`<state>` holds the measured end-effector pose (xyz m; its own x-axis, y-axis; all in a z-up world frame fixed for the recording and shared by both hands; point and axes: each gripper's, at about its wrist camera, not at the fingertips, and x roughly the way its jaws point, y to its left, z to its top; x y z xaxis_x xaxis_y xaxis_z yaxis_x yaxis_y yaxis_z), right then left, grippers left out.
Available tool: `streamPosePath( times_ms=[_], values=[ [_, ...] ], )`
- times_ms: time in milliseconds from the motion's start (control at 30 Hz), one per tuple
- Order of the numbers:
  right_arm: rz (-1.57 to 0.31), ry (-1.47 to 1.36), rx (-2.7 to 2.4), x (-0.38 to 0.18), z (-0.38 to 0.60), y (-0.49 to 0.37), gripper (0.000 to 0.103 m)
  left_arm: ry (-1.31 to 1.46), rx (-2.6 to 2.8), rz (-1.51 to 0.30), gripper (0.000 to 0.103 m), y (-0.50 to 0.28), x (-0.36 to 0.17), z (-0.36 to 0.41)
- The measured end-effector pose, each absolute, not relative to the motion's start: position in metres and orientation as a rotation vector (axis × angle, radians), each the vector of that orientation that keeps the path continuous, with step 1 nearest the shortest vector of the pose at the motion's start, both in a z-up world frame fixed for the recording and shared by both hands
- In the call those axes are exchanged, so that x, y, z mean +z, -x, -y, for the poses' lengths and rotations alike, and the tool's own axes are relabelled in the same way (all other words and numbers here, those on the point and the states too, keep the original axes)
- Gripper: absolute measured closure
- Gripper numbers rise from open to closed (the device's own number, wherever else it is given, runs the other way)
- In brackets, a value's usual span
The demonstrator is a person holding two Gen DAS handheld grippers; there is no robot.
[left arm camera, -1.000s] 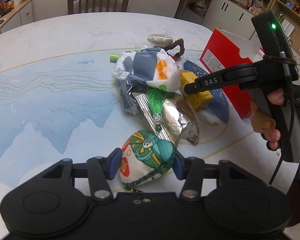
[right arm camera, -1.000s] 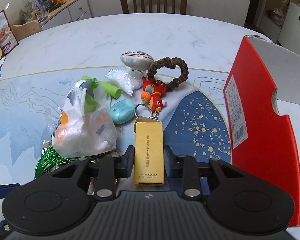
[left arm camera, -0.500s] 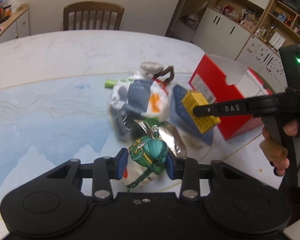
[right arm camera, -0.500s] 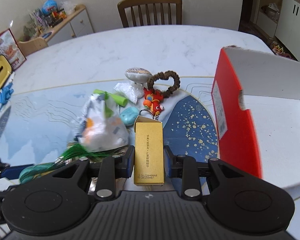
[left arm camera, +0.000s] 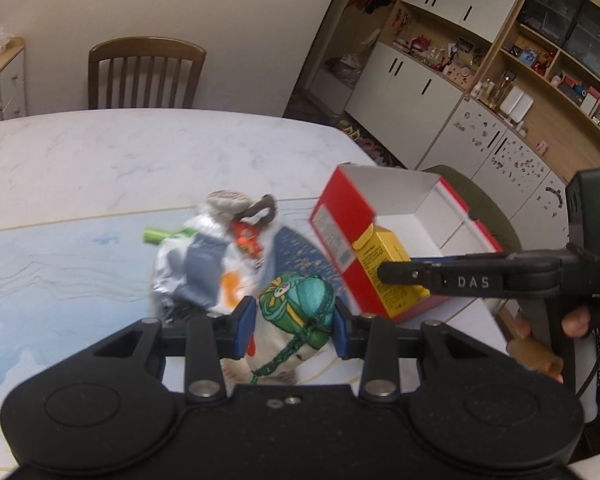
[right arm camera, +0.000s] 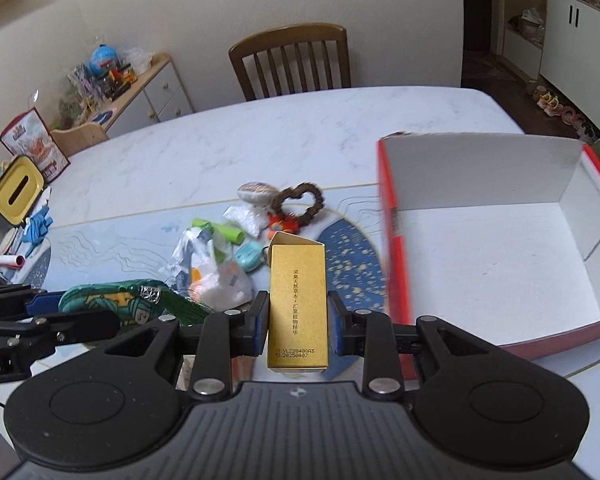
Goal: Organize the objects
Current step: 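Carry the yellow box and cartoon pouch with both grippers over the red-and-white box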
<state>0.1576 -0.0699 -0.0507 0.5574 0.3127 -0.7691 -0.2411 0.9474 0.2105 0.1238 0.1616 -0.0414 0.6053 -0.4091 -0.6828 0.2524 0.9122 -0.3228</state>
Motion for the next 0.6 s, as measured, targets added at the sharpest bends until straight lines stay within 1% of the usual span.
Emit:
streamPosePath(
  times_ms=[333,600],
  values=[
    [-0.883,-0.103,0.322,-0.031,0.142,-0.165,0.075,0.165,-0.394,-0.818,0.066,-0.145,-0.015,-0.091],
    [-0.872,-0.106,0.29,-0.033,0.201,-0.182,0.075,0.126,-0.39,-0.821,0.066,-0.169,-0.006,-0.034]
  ],
)
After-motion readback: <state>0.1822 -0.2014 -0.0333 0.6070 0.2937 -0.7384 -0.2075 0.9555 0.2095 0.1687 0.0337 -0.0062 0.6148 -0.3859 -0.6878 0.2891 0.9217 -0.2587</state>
